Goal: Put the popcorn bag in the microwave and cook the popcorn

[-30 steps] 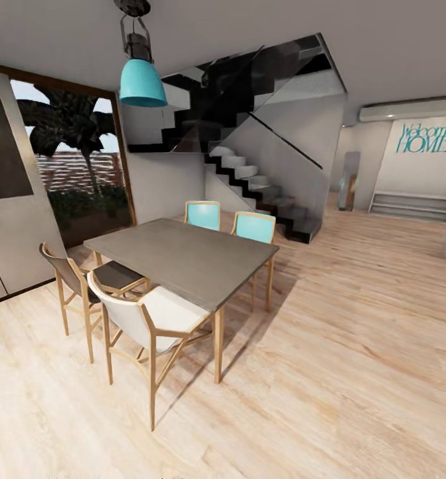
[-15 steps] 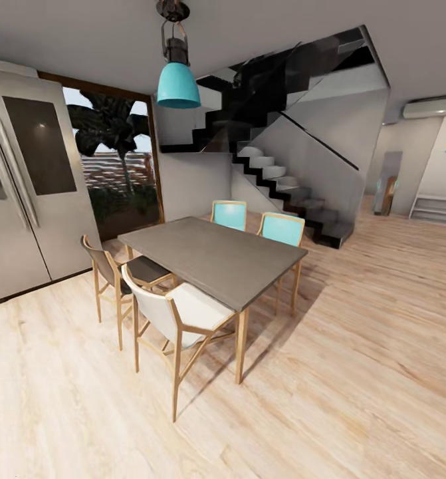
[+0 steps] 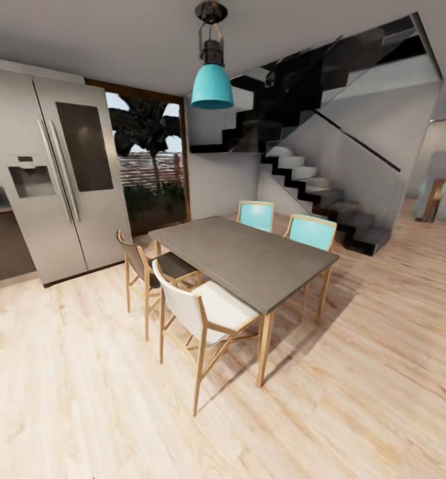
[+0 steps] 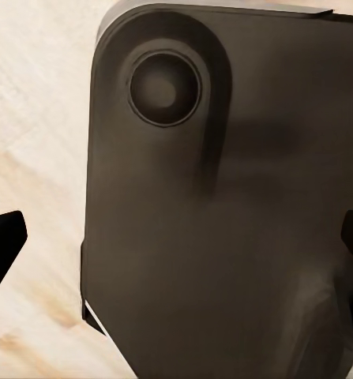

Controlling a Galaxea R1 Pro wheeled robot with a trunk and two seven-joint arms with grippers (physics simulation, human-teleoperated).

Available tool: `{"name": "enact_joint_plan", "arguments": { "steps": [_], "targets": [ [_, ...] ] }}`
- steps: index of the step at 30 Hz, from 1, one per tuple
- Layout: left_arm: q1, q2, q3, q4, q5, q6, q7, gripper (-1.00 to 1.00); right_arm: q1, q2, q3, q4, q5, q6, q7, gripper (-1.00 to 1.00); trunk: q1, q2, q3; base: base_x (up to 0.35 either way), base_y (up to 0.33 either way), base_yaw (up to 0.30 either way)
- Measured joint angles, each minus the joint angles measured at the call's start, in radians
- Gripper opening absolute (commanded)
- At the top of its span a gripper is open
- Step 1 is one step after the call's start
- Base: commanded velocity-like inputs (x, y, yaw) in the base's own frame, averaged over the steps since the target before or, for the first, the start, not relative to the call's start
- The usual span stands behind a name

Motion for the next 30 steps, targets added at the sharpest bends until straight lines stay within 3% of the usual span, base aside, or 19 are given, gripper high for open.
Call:
{"name": "enact_joint_plan", "arguments": {
  "steps": [30],
  "targets": [
    [0.000,0.000,0.000,0.000,0.000,0.000,0.000,1.00,0.000,0.001,0.000,0.000,0.001,0.000,0.000,1.00,0.000,0.000,0.000,0.000,0.000,0.270]
  ]
}}
